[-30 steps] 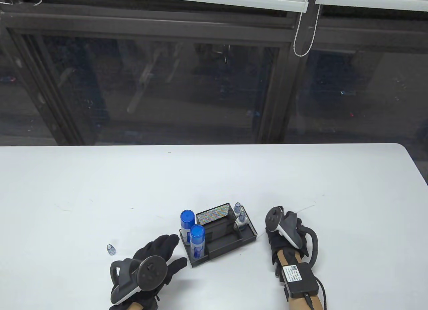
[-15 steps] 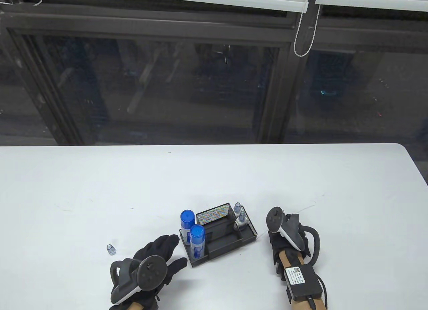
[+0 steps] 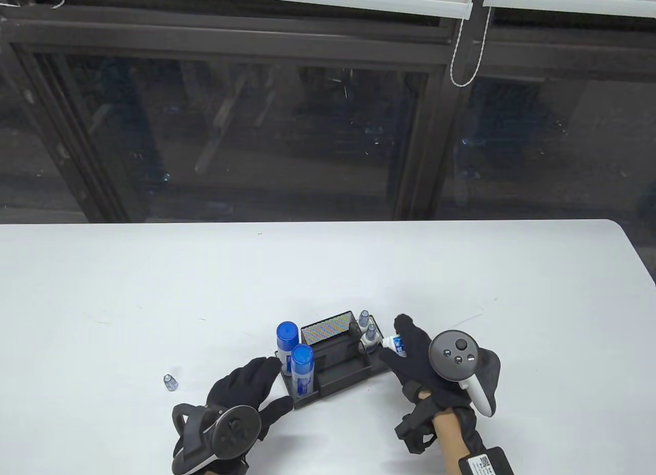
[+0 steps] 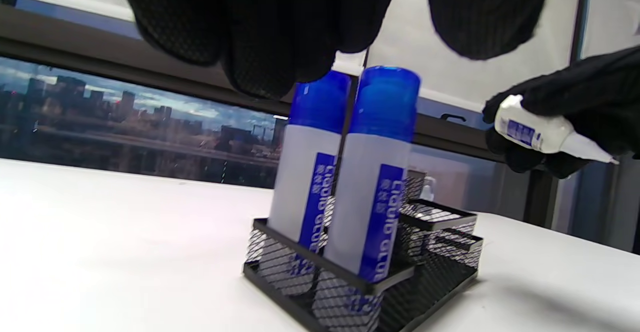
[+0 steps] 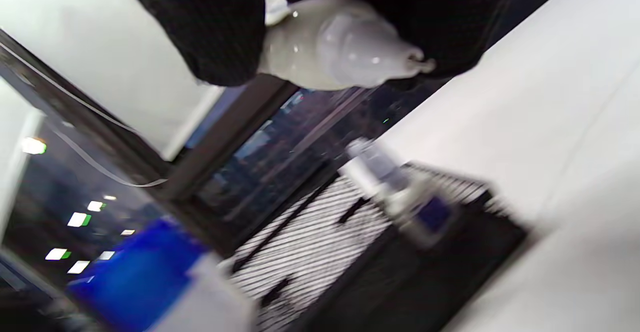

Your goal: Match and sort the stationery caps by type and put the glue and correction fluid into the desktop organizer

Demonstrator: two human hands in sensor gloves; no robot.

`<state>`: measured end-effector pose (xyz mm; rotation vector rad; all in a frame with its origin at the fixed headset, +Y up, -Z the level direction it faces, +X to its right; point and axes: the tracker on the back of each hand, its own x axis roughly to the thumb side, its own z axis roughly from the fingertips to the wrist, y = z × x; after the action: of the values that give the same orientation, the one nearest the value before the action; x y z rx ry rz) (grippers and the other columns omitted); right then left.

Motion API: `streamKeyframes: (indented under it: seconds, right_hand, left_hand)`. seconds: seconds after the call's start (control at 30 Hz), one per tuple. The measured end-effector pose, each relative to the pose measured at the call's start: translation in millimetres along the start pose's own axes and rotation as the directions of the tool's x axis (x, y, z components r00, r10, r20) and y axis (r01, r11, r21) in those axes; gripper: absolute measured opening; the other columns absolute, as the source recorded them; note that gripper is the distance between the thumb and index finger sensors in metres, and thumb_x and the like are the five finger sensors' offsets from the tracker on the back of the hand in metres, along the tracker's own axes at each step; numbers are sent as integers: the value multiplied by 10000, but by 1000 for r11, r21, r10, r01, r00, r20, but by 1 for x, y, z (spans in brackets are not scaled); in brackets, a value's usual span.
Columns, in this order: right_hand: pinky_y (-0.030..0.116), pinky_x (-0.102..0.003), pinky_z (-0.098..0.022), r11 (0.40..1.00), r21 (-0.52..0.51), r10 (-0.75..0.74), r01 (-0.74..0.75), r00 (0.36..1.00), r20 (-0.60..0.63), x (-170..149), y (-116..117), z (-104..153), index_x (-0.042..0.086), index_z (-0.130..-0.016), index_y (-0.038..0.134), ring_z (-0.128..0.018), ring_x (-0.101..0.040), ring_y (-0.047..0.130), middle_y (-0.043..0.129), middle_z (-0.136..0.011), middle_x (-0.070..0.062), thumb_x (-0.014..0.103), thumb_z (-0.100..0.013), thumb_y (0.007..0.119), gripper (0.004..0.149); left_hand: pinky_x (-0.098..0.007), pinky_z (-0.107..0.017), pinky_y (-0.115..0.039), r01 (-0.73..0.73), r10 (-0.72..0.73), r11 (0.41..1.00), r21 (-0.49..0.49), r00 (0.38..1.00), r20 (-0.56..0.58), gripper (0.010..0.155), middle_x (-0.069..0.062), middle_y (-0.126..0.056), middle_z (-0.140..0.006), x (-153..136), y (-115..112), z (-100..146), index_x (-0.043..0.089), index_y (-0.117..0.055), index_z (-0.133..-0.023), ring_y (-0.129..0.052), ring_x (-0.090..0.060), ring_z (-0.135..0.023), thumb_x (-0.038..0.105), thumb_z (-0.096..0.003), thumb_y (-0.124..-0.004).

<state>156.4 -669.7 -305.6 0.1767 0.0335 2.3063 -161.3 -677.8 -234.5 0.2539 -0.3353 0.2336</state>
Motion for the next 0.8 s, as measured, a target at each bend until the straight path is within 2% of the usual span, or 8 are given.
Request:
streamKeyframes:
  seconds: [0.23, 0.3, 0.37, 0.43, 0.53, 0.63, 0.8]
  right_hand:
    - [787, -469, -569, 956, 210, -220, 205, 974, 53, 7, 41, 29, 68, -1097, 540, -829, -435, 833, 687, -1039, -259, 377, -490, 858, 751]
    - [789, -469, -564, 930, 276, -264, 244, 964, 39, 7, 53, 33, 61, -1096, 539, -825, -433, 836, 689, -1036, -262, 379, -489, 859, 757]
    - [794, -459, -561, 903, 334, -301, 271, 953, 40, 8, 61, 37, 57, -1095, 535, -821, -425, 841, 690, -1033, -260, 387, -487, 858, 764]
    - [798, -454, -552, 878, 362, -343, 312, 939, 22, 9, 65, 39, 52, -1094, 539, -810, -422, 850, 700, -1025, -261, 391, -481, 864, 772]
    - [810, -434, -535, 848, 400, -388, 348, 922, 21, 11, 70, 41, 51, -1092, 546, -797, -408, 863, 713, -1016, -254, 404, -474, 868, 781]
    - [815, -421, -527, 824, 420, -422, 381, 907, 6, 13, 76, 44, 42, -1090, 541, -785, -400, 873, 720, -1007, -253, 417, -468, 869, 797]
    - [827, -410, -513, 819, 415, -424, 396, 905, -26, 10, 81, 45, 10, -1083, 529, -770, -394, 885, 726, -994, -262, 424, -462, 871, 821]
  left_hand:
    - [-517, -662, -775, -7, 9, 1000, -15, 992, 129, 782, -72, -711, -1155, 23, -4, 2, 248, -529, -1145, -894, -288, -981, 629, -499, -748]
    - [-530, -672, -763, -32, 32, 999, -5, 988, 154, 851, -89, -625, -1201, 29, -6, 3, 225, -451, -1171, -857, -304, -1013, 612, -488, -778]
    - [-541, -687, -749, -32, 32, 999, -2, 973, 228, 890, -88, -553, -1231, 36, -6, 4, 226, -387, -1181, -815, -313, -1050, 589, -480, -799]
    - [-545, -692, -746, -23, 17, 1000, 20, 963, 267, 895, -73, -530, -1238, 43, -7, 6, 234, -371, -1181, -801, -310, -1062, 559, -477, -819]
    - [-538, -696, -751, 6, -21, 999, 44, 937, 348, 827, -24, -566, -1225, 53, -10, 8, 282, -417, -1160, -809, -281, -1063, 512, -483, -833]
    - [-528, -692, -760, 16, -35, 998, 54, 922, 386, 747, 15, -616, -1201, 60, -15, 8, 328, -479, -1129, -831, -254, -1048, 492, -491, -831]
    - [-523, -687, -764, 23, -41, 998, 50, 915, 401, 718, 17, -653, -1176, 59, -20, 8, 342, -521, -1102, -856, -236, -1021, 496, -478, -841]
